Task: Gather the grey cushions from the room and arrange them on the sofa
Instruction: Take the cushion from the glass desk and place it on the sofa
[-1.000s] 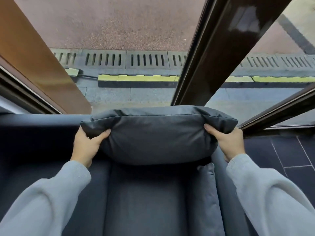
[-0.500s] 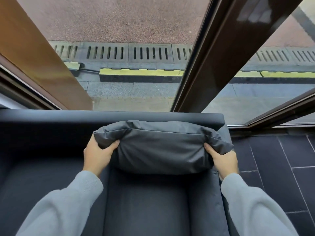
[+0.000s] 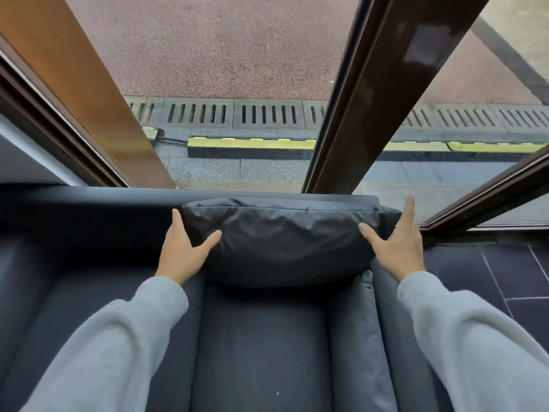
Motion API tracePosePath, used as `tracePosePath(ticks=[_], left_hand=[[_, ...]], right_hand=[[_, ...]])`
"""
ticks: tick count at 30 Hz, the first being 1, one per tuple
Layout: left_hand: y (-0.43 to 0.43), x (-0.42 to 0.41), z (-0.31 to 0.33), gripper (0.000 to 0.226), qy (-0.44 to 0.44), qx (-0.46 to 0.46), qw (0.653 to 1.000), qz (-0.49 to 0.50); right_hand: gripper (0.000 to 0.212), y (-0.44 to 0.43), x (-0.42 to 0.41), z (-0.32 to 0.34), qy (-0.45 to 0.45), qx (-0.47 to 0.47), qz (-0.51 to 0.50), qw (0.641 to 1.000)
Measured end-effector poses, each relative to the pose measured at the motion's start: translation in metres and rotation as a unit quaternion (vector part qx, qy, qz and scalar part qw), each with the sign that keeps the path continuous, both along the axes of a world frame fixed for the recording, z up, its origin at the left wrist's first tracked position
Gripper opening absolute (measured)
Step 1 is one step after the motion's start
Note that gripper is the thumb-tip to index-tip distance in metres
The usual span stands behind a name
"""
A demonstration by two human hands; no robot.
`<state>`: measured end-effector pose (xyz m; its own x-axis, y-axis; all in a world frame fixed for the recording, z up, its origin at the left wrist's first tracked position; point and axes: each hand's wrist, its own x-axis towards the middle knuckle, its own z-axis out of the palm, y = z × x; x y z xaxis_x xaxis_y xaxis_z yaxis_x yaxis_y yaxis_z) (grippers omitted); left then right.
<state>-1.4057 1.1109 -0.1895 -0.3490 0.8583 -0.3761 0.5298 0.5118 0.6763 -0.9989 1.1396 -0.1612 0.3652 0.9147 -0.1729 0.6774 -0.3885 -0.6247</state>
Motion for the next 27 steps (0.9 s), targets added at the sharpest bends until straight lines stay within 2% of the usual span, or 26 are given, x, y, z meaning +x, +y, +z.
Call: tracePosePath(ticks=[2, 5, 7, 10, 17, 22, 27], left_hand=[[-0.023, 0.005, 0.035, 0.116, 0.074, -0.014, 0.994, -0.074], [-0.06, 0.011, 0.091, 0.108, 0.23, -0.022, 0.958, -0.168], [-0.095, 0.011, 0.133, 0.106, 0.285, -0.014, 0.939, -0.192], [-0.162, 0.002, 0.197, 0.108, 0.321, -0.009, 0.93, -0.18], [-0.351, -0.062, 0.321, 0.106, 0.36, -0.007, 0.931, -0.058], [-0.505, -0.137, 0.384, 0.106, 0.368, -0.044, 0.926, 0.067], [-0.671, -0.21, 0.429, 0.106, 0.348, -0.058, 0.913, 0.206]], right_hand=[[0.105, -0.013, -0.014, 0.033, -0.091, -0.029, 0.076, 0.993], [0.099, -0.038, -0.044, 0.088, -0.221, -0.075, 0.191, 0.953], [0.098, -0.066, -0.072, 0.13, -0.262, -0.066, 0.248, 0.93], [0.101, -0.119, -0.118, 0.198, -0.285, -0.038, 0.316, 0.904], [0.106, -0.259, -0.254, 0.318, -0.283, 0.033, 0.447, 0.848], [0.106, -0.367, -0.374, 0.374, -0.257, 0.096, 0.542, 0.794], [0.117, -0.498, -0.499, 0.411, -0.208, 0.153, 0.62, 0.741]])
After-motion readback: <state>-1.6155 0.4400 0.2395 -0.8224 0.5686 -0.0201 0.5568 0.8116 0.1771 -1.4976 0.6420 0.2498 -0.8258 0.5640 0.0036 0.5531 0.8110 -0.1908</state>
